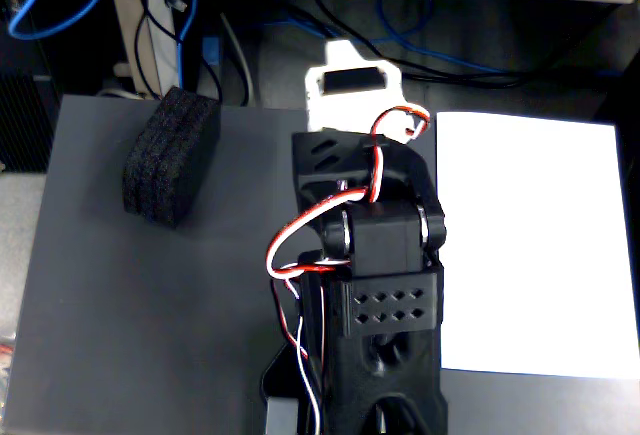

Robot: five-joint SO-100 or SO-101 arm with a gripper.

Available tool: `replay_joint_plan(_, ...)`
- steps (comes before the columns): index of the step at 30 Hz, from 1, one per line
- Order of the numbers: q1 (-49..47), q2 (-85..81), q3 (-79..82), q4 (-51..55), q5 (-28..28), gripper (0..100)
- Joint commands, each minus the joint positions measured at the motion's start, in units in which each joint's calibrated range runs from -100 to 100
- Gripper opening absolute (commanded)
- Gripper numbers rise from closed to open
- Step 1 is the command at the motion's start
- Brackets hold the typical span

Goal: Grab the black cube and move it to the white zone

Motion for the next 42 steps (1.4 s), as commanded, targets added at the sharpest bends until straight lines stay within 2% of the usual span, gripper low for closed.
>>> replay_joint_plan(1, -4.1, 0.8, -3.9, 0.3, 1.7, 8)
replay_joint_plan(3, -6.1, 4.8, -4.3, 0.3, 2.6, 8)
replay_joint_plan(9, -13.0, 38.7, -22.4, 0.3, 4.0, 8)
replay_joint_plan(13, -22.7, 52.0, -34.2, 6.9, 6.4, 8)
replay_joint_plan(16, -27.9, 59.1, -45.1, 16.8, 6.5, 8)
replay_joint_plan(18, -28.9, 63.2, -49.8, 18.1, 6.5, 8)
replay_joint_plan(29, -28.2, 73.1, -50.4, 24.4, 11.9, 8)
replay_joint_plan(30, -28.2, 74.0, -50.8, 24.7, 12.9, 10)
replay_joint_plan(34, -28.1, 75.3, -51.0, 24.9, 14.9, 34)
replay_joint_plan(39, -28.1, 75.3, -50.0, 27.8, 19.4, 36)
replay_joint_plan(42, -28.1, 75.4, -50.0, 27.8, 19.6, 36)
